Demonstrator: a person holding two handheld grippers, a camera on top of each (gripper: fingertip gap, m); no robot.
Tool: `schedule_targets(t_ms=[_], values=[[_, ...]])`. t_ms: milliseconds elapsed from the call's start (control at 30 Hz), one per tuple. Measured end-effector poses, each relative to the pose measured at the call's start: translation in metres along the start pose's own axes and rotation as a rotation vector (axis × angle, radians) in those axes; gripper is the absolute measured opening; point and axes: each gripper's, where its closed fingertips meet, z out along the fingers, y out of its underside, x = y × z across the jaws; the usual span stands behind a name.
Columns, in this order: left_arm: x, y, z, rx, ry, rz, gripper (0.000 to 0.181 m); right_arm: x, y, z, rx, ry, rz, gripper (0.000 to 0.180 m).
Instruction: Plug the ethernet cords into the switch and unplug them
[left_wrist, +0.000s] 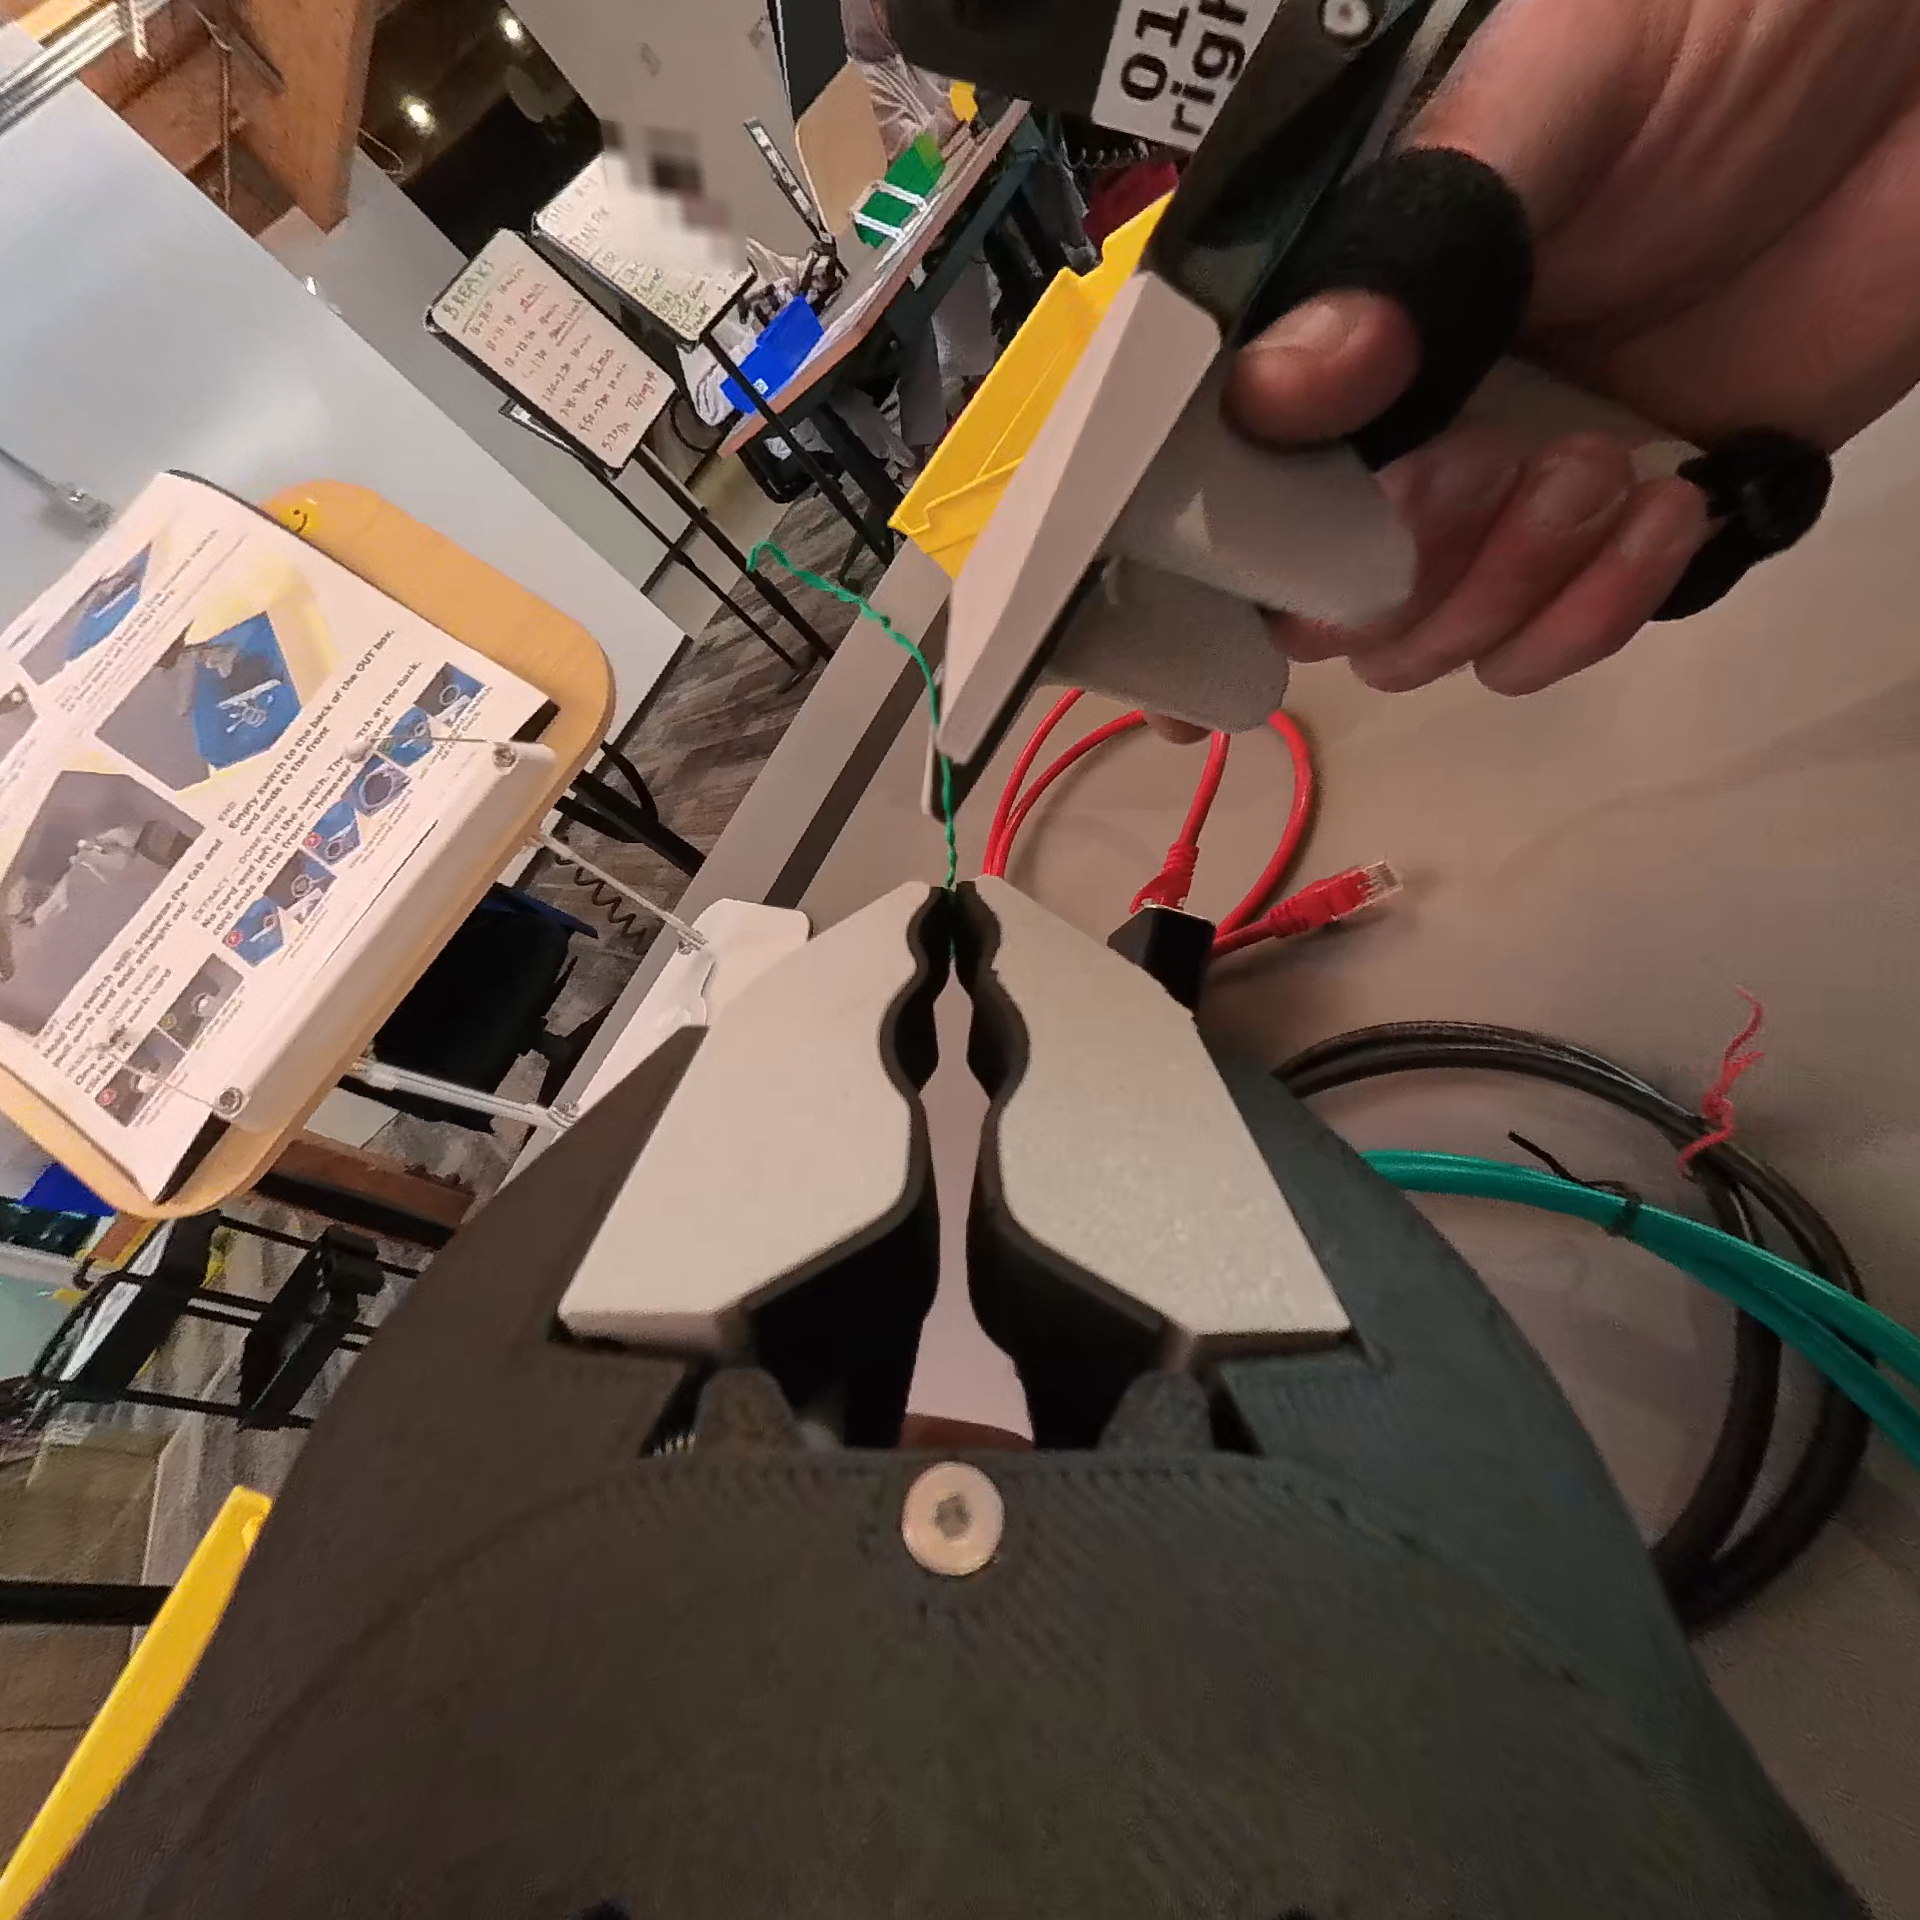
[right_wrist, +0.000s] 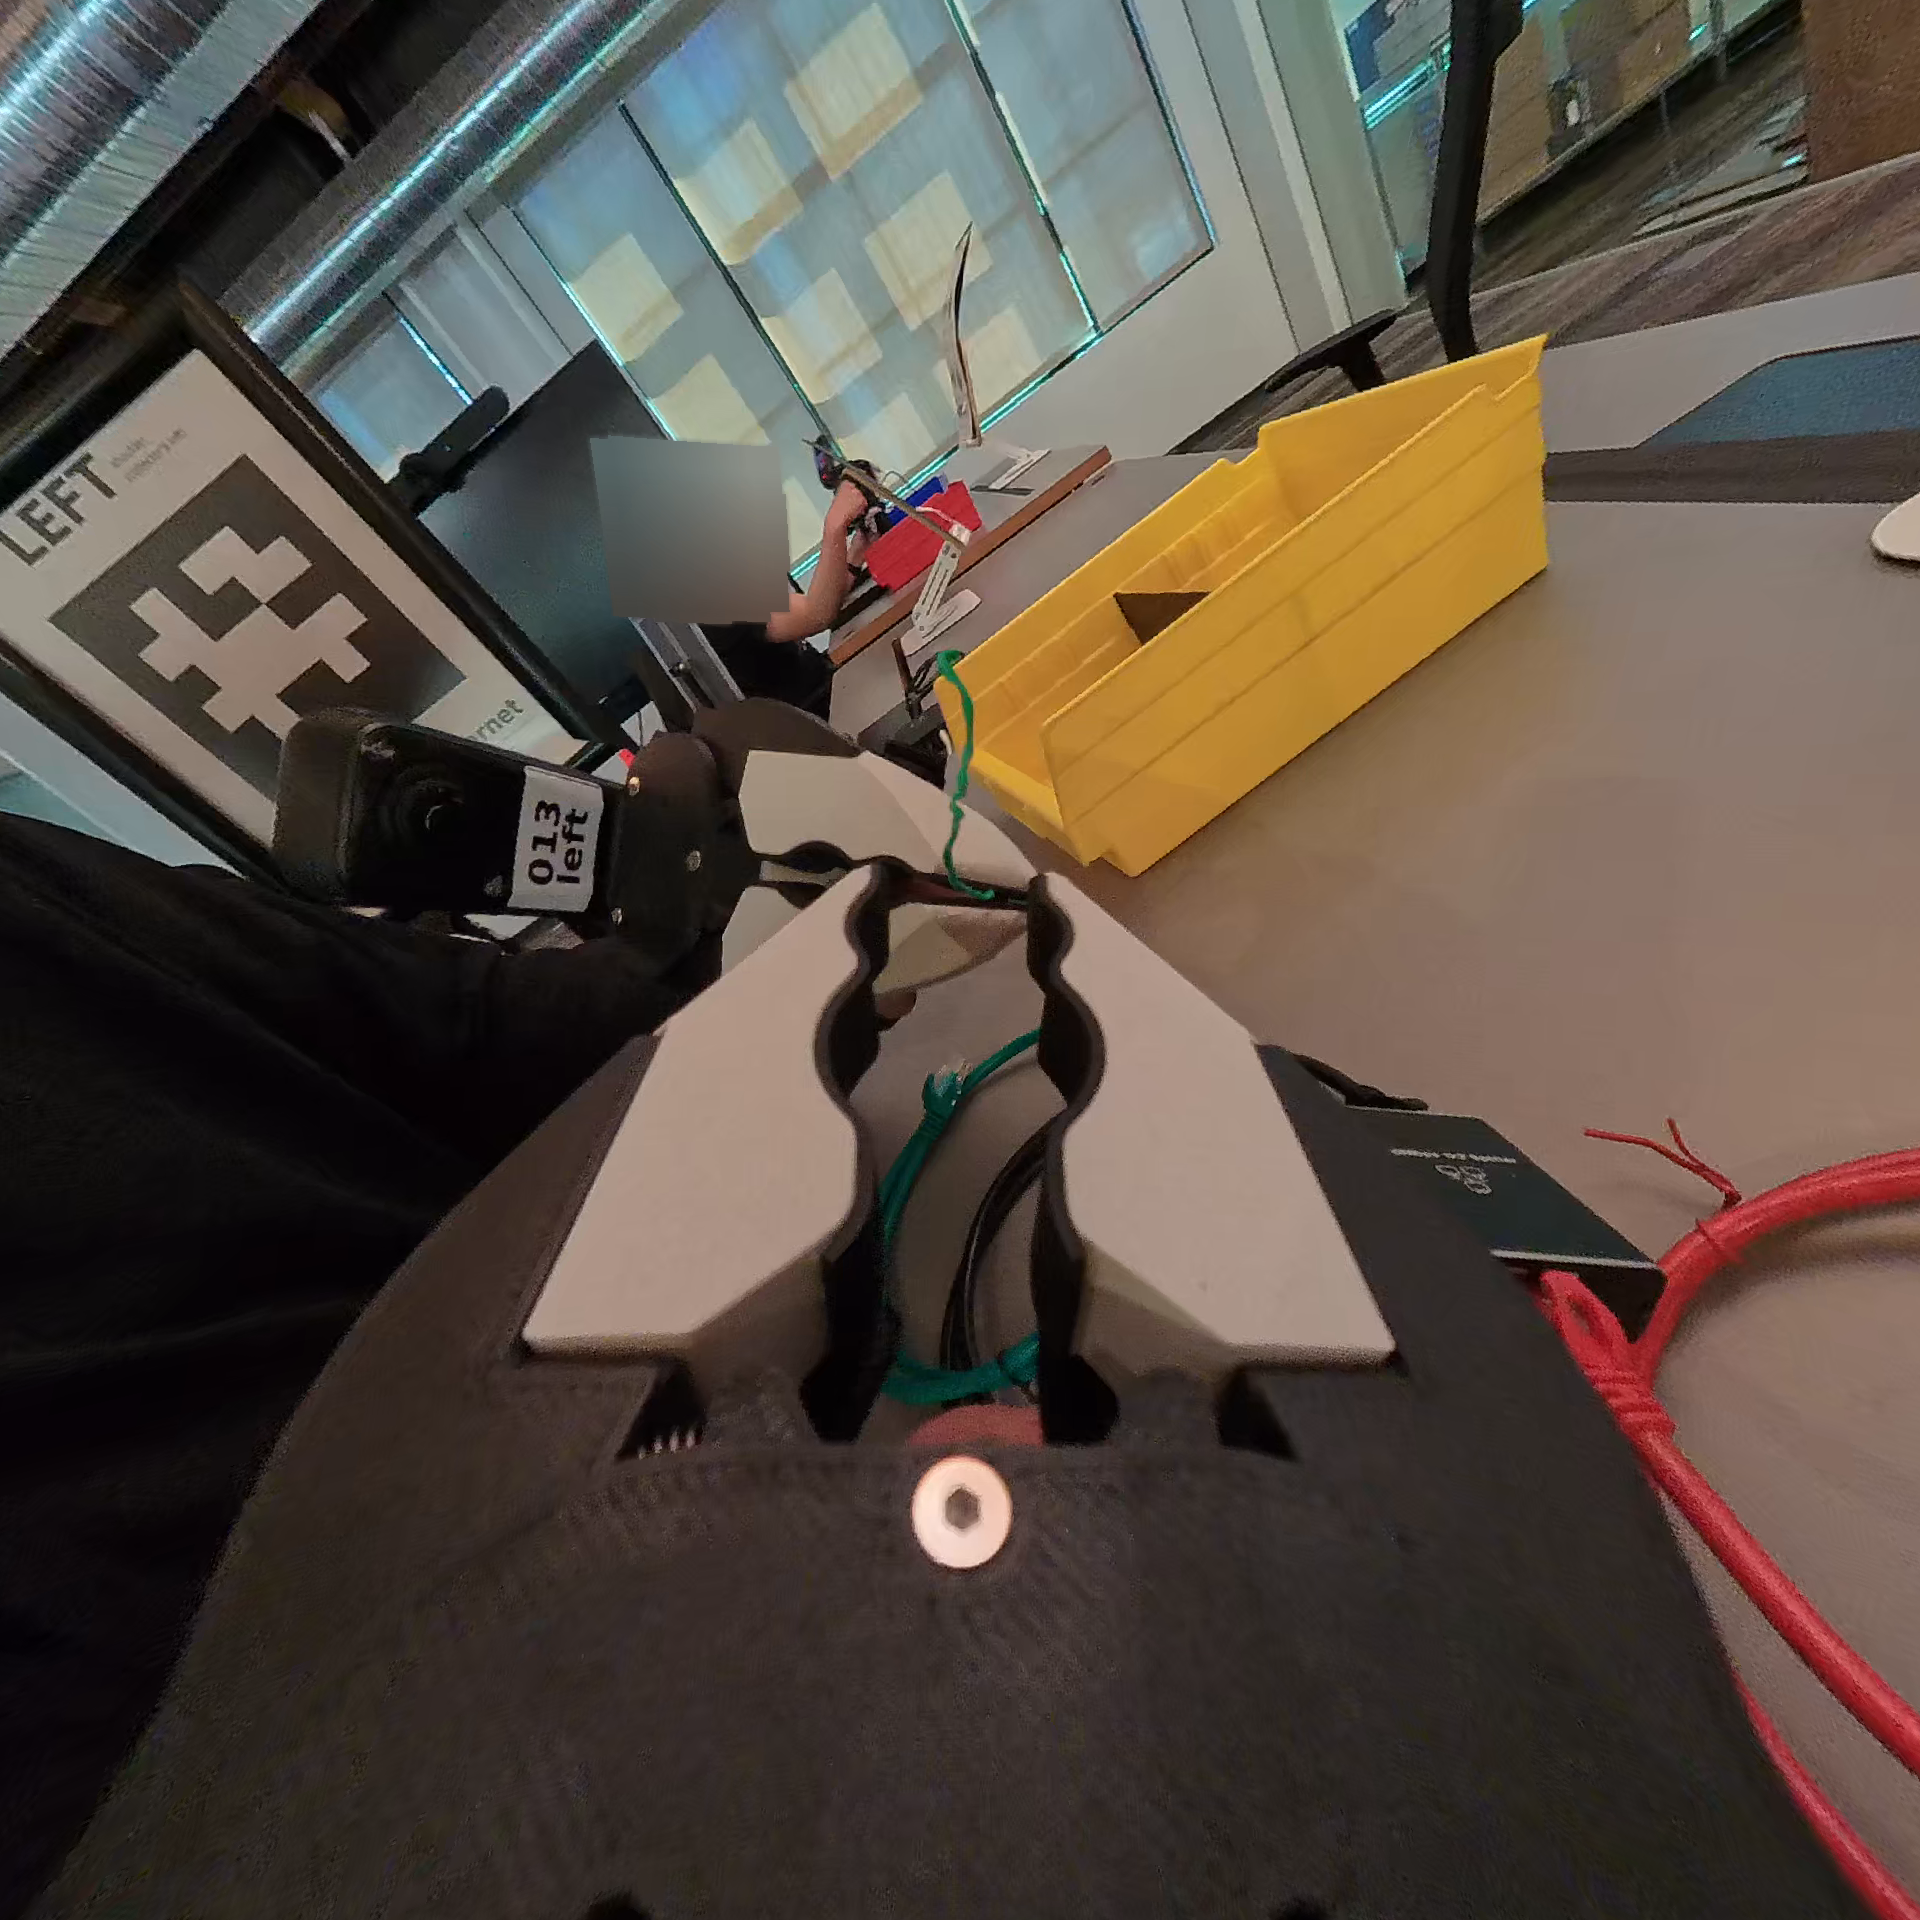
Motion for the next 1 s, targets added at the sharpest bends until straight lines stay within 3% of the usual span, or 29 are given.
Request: schedule_targets(t_ms=[33,133,300,333,400,433,567,633,800,900,1000], values=[[0.001,0.0,0.001,0.002,0.005,-0.002,0.001,0.0,-0.001,0.001,0.008,0.008,-0.009,0.019],[0.003,-0.001,0.002,0.003,0.002,-0.009,0.001,0.0,-0.005,0.002,0.044,0.02,-0.019,0.0],[0.012,0.003,0.005,-0.009,0.063,-0.022,0.004,0.002,-0.004,0.001,0.025,0.05,-0.051,0.0],[0.02,0.009,0.006,-0.038,0.128,-0.007,0.009,0.002,-0.003,0.001,0.011,0.054,-0.058,0.0],[0.03,0.02,0.003,-0.097,0.225,0.045,0.044,0.006,0.001,-0.001,-0.04,0.091,-0.087,0.0],[0.023,0.024,0.001,-0.119,0.22,0.043,0.052,0.01,0.006,-0.003,-0.087,0.123,-0.119,0.0],[-0.003,0.003,-0.009,-0.021,0.235,-0.2,0.048,0.017,0.04,-0.006,-0.37,0.211,-0.33,0.0],[0.005,-0.006,-0.009,0.017,0.32,-0.33,0.05,0.016,0.054,-0.003,-0.469,0.221,-0.417,0.0],[0.024,-0.007,-0.003,0.012,0.467,-0.574,0.04,0.011,0.063,0.006,-0.53,0.241,-0.569,0.0],[0.031,-0.015,-0.008,0.077,0.553,-0.658,0.014,0.013,0.062,0.006,-0.537,0.262,-0.598,0.0],[0.03,-0.016,-0.007,0.086,0.557,-0.694,0.011,0.012,0.061,0.006,-0.53,0.262,-0.609,0.0]])
